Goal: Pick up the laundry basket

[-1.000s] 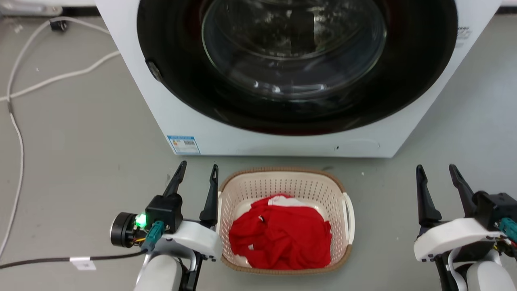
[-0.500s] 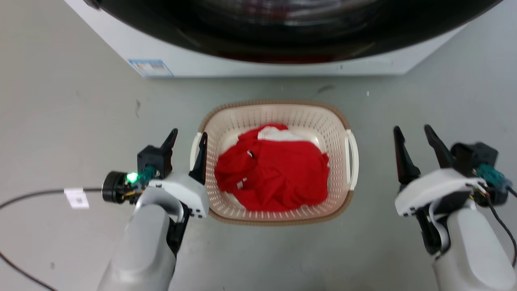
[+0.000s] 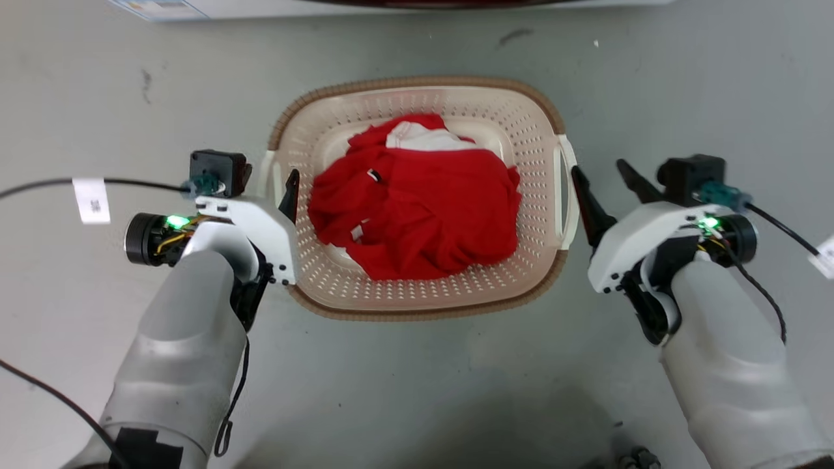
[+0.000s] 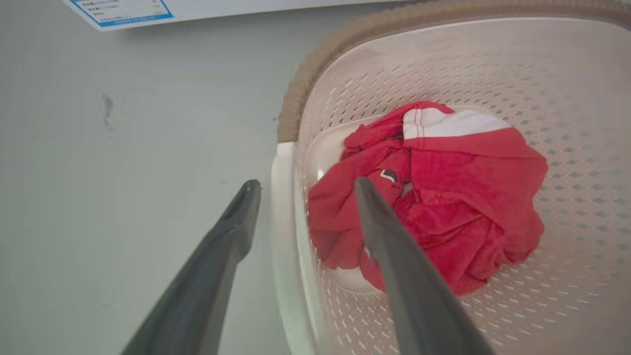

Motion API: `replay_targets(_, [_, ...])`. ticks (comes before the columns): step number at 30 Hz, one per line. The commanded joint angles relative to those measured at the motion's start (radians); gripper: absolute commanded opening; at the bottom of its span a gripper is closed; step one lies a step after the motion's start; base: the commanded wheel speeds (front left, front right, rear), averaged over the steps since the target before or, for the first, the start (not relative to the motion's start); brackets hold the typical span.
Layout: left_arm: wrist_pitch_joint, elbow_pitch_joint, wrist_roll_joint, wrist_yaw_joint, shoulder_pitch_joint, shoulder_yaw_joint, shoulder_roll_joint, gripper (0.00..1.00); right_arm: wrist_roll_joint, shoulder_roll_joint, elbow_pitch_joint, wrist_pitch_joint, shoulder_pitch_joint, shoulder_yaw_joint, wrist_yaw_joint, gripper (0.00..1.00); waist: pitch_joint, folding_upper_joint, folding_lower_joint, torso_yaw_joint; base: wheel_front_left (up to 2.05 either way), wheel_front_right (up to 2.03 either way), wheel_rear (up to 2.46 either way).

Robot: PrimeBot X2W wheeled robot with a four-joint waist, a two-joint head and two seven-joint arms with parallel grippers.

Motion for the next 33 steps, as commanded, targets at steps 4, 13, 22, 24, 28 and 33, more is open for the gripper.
replay_targets(4, [0.066, 0.054, -0.056, -0.002, -0.051, -0.048, 0.023, 1.0, 0.053, 0.01, 0.099, 0.032, -0.076, 0.06, 0.0, 1.0, 0.051, -0.0001, -0.0002, -0.025, 0.0, 0.0, 0.0])
replay_targets(13, [0.176, 0.097, -0.179, -0.002, -0.122, -0.139, 0.074, 1.0, 0.179, 0.028, 0.241, 0.102, -0.196, 0.199, 0.0, 1.0, 0.114, -0.0001, -0.0002, -0.042, 0.0, 0.0, 0.0])
replay_targets(22, [0.254, 0.129, -0.284, -0.001, -0.18, -0.19, 0.081, 0.0, 0.285, 0.034, 0.337, 0.15, -0.286, 0.272, 0.0, 0.0, 0.143, -0.0001, -0.0002, -0.043, 0.0, 0.0, 0.0])
replay_targets(24, [0.256, 0.125, -0.3, -0.001, -0.186, -0.206, 0.081, 0.0, 0.307, 0.036, 0.346, 0.157, -0.297, 0.288, 0.0, 0.0, 0.14, -0.0001, -0.0002, -0.04, 0.0, 0.0, 0.0])
replay_targets(28, [0.258, 0.127, -0.334, -0.001, -0.168, -0.243, 0.071, 0.0, 0.339, 0.032, 0.357, 0.162, -0.285, 0.322, 0.001, 0.0, 0.107, -0.0001, -0.0002, -0.032, 0.0, 0.0, 0.0])
replay_targets(33, [0.285, 0.13, -0.398, -0.001, -0.122, -0.282, 0.052, 0.0, 0.394, 0.021, 0.362, 0.203, -0.24, 0.37, 0.001, 0.0, 0.019, -0.0001, -0.0002, -0.024, 0.0, 0.0, 0.0])
